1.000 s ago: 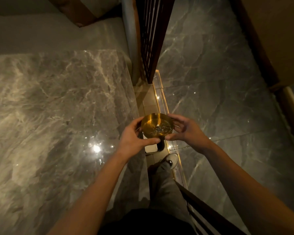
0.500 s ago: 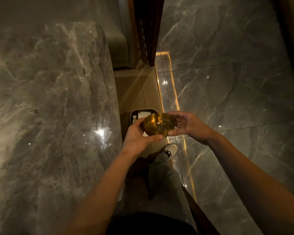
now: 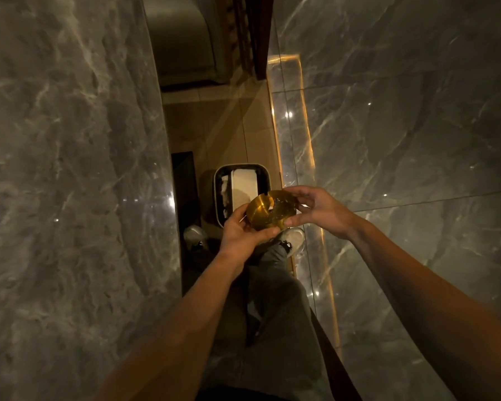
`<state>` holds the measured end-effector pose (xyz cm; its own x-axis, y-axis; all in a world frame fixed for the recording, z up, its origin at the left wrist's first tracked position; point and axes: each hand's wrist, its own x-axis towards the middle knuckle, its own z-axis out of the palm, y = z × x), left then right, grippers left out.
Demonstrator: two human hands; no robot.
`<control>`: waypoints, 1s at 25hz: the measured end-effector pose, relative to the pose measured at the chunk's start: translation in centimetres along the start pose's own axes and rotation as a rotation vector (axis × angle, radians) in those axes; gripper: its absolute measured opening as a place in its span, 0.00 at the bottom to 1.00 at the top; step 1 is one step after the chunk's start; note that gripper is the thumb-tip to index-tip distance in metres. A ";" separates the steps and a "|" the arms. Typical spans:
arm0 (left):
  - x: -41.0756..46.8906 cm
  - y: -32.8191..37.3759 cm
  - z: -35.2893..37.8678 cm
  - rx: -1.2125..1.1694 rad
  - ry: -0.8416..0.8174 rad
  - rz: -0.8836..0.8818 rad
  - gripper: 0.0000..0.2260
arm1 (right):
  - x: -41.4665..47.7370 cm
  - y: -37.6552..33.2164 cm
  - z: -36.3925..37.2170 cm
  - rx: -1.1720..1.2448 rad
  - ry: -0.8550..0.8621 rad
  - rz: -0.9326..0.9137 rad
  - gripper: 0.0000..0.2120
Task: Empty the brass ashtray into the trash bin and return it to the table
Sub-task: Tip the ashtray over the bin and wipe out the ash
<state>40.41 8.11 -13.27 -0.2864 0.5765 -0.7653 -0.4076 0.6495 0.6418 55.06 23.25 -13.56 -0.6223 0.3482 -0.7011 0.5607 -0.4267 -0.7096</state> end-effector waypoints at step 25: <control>22.7 -13.5 -2.9 0.040 0.233 -0.314 0.34 | 22.6 16.8 -1.1 0.192 -0.139 0.117 0.22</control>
<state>36.90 10.97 -39.45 -0.3440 0.2213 -0.9125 -0.4737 0.7982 0.3722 51.04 24.82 -41.39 -0.6357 0.1746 -0.7519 0.5278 -0.6125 -0.5884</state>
